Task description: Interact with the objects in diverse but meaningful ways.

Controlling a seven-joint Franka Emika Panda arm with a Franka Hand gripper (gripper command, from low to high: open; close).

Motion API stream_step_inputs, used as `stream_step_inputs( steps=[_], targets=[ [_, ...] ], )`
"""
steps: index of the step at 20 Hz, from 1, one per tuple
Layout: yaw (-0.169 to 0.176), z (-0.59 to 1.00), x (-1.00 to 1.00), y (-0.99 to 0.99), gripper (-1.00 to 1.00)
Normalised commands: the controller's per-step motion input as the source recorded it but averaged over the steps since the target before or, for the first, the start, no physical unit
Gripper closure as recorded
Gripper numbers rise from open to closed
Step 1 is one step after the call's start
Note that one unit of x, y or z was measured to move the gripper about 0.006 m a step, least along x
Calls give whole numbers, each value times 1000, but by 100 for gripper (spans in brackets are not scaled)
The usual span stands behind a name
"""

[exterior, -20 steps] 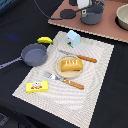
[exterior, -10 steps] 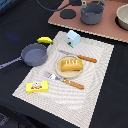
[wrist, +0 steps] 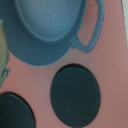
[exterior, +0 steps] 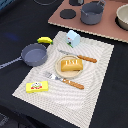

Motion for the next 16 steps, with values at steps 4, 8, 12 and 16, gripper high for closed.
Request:
stream_step_inputs(
  steps=[4, 8, 12, 16],
  targets=[
    [-147, -30, 139, 442, -100],
    [-75, -63, 81, 399, -100],
    [-54, -114, 64, 329, -100],
    [-49, -162, 117, 274, -100]
  ],
)
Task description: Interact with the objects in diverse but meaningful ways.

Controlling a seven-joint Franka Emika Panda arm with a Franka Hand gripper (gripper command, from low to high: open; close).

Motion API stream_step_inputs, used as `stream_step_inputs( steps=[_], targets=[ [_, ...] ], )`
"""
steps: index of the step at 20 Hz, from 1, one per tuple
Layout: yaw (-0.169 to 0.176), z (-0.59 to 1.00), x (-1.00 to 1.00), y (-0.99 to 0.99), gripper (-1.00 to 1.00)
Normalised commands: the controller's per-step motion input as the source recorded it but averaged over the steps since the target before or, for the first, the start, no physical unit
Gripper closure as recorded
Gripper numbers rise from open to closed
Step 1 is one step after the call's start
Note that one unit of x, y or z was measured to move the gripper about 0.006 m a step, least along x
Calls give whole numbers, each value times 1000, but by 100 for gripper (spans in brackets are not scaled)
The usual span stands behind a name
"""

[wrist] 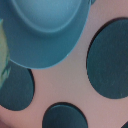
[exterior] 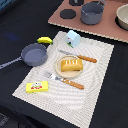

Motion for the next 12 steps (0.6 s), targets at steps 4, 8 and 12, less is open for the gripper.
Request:
stream_step_inputs(
  steps=[4, 8, 12],
  targets=[
    [-40, -147, 241, 217, -100],
    [-39, -153, 227, 171, -100],
    [-39, -163, 206, 189, -100]
  ],
)
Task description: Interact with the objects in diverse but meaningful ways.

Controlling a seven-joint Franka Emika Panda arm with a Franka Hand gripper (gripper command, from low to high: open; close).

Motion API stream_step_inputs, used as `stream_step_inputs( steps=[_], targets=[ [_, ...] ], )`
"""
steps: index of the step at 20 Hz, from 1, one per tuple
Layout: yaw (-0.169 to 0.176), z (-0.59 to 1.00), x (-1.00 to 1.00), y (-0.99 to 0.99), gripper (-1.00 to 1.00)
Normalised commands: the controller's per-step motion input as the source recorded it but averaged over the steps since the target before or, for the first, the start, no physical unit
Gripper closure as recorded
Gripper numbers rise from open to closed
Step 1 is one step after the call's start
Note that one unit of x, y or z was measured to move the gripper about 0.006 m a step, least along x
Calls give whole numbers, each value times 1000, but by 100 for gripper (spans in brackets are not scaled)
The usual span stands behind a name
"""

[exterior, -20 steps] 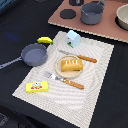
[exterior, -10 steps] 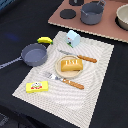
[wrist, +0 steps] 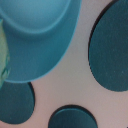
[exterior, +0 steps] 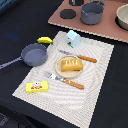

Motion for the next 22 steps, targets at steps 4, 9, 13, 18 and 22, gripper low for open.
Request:
stream_step_inputs(
  steps=[4, 9, 13, 18, 22],
  targets=[
    [-41, -141, 183, 246, -100],
    [-41, -102, 189, 291, -100],
    [-42, -106, 179, 303, -100],
    [-44, -106, 188, 311, -100],
    [-42, -80, 181, 287, -100]
  ],
)
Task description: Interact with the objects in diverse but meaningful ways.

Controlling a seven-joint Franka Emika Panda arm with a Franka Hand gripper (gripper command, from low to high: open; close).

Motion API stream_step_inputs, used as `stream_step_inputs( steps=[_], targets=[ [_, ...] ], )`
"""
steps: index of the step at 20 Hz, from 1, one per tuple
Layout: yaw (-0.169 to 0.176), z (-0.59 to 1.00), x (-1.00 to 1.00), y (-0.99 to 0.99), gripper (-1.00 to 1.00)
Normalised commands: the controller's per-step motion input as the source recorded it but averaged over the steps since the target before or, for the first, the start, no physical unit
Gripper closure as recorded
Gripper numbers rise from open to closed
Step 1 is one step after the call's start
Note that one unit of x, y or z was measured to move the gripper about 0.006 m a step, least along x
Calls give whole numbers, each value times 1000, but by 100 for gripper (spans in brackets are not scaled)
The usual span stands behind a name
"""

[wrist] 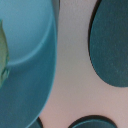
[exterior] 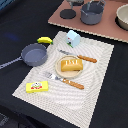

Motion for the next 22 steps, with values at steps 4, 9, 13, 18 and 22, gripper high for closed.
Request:
stream_step_inputs(
  steps=[4, 9, 13, 18, 22],
  targets=[
    [-25, -74, 191, 203, -100],
    [-2, -194, 142, 98, -100],
    [4, -199, 111, 66, -100],
    [0, -174, 108, 79, -100],
    [0, -45, 184, 127, -100]
  ],
)
